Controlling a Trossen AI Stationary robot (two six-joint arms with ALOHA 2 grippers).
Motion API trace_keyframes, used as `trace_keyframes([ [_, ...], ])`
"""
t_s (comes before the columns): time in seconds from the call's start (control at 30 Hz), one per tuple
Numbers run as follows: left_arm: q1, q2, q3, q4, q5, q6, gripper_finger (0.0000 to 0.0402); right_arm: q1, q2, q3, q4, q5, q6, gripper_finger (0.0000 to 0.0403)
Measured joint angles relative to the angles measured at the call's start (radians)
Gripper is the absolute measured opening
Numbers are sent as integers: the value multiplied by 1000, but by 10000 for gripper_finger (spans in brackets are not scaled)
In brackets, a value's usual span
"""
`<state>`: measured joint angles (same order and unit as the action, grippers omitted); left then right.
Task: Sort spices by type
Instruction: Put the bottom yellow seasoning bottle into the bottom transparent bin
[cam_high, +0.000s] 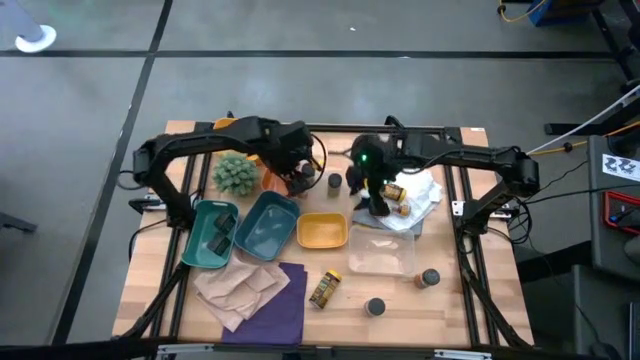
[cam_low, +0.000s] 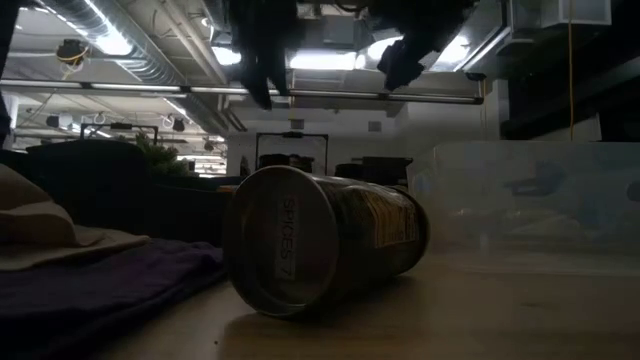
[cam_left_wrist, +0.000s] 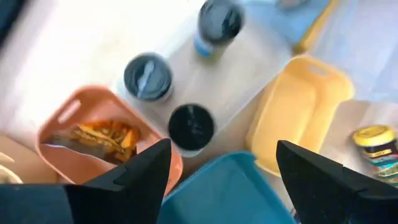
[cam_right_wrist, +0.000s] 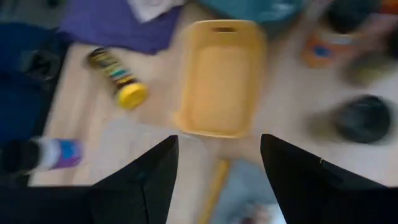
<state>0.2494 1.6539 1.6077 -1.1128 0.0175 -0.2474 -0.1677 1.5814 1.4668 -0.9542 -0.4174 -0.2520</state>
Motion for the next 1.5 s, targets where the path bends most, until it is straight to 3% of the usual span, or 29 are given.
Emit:
trace_keyframes([
  [0.4, -310, -164, 0, 89, -189, -28, 274, 268, 0, -220, 304, -7, 62, 230],
  [0.63, -493, -166, -30, 148, -358, -74, 274, 408, 0, -271, 493, 221, 64, 230],
  [0.77, -572, -162, -97, 191, -431, -125, 274, 467, 0, -272, 525, 277, 62, 230],
  [0.93, -634, -163, -194, 277, -491, -188, 274, 517, 8, -271, 562, 278, 60, 230],
  [1.2, -687, -162, -347, 526, -498, -205, 274, 578, 85, -272, 622, 379, 25, 230],
  [1.5, -695, -161, -441, 659, -496, -206, 274, 602, 195, -271, 689, 404, 10, 230],
])
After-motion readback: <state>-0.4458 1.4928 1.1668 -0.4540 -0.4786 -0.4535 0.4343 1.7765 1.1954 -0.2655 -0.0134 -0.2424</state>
